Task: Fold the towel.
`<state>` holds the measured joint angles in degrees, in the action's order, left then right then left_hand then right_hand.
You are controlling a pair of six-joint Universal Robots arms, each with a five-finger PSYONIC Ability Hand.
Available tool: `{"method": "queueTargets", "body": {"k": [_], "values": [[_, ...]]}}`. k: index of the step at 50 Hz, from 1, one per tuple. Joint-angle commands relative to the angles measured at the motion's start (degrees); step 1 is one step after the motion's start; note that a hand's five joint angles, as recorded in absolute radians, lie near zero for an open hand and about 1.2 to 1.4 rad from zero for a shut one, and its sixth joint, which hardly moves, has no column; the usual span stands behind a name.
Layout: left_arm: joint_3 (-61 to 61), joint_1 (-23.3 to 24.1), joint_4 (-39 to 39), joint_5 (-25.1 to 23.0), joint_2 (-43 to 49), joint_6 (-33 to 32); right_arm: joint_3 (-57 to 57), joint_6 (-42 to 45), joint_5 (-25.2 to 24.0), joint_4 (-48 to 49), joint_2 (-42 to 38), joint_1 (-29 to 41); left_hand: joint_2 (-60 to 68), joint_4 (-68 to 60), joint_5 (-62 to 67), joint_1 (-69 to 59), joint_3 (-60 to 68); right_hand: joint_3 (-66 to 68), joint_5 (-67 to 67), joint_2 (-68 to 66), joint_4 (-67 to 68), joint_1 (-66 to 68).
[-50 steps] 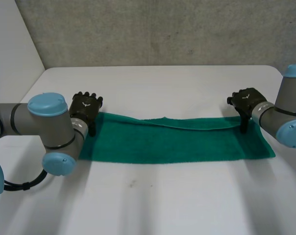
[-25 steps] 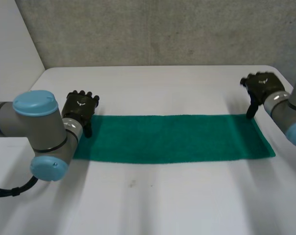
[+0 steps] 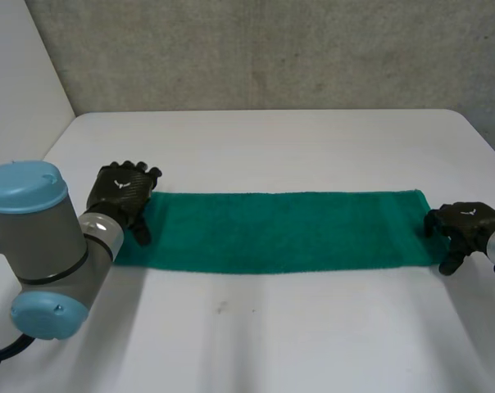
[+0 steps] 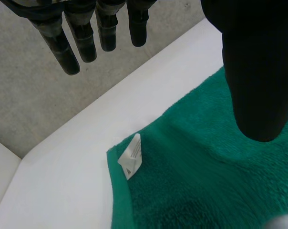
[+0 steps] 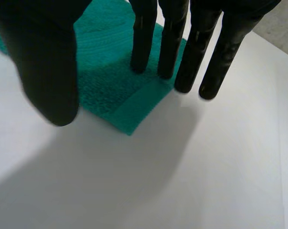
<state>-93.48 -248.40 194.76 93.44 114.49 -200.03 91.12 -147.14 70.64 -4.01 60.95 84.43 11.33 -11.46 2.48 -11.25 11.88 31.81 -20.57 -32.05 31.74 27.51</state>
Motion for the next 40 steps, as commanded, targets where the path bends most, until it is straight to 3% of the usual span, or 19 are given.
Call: {"method": "queueTargets", "body": {"k": [1, 14, 25, 29, 34, 40], "values": [[-1.6, -0.2, 0.0, 0.1, -0.1, 0.0, -0.3, 0.0, -1.3, 4.6, -1.2, -2.2, -1.3, 1.5, -2.5, 1.2, -1.9, 48.2, -49.4, -47.9, 48.2, 52.5], [-3.1, -0.6, 0.0, 0.0, -1.9, 0.0, -2.2, 0.8, -0.8, 6.4, -0.7, -12.4, -1.3, 1.5, -2.5, 1.2, -1.9, 48.2, -49.4, -47.9, 48.3, 52.5], [-4.2, -0.6, 0.0, 0.1, -2.6, 0.0, -3.1, 3.0, -1.5, 6.4, 2.6, -13.0, -1.3, 1.5, -2.5, 1.2, -1.9, 48.2, -49.4, -47.9, 48.3, 52.5], [-5.0, -0.7, -0.1, 0.0, -3.8, 0.0, -3.8, 1.3, -3.3, 6.6, 6.5, -6.9, -1.3, 1.5, -2.5, 1.2, -1.9, 48.2, -49.4, -47.9, 48.3, 52.5], [-5.2, -0.8, 0.0, 0.1, -5.5, 0.0, -7.5, -3.8, -7.8, 6.7, 7.3, 8.9, -1.3, 1.5, -2.5, 1.2, -1.9, 48.2, -49.4, -47.9, 48.3, 52.5], [-6.5, -1.2, -0.1, 0.1, -7.4, 0.1, -12.3, -6.6, -9.7, 6.8, 6.8, 24.0, -1.3, 1.5, -2.5, 1.2, -1.9, 48.2, -49.4, -47.9, 48.3, 52.5]]}}
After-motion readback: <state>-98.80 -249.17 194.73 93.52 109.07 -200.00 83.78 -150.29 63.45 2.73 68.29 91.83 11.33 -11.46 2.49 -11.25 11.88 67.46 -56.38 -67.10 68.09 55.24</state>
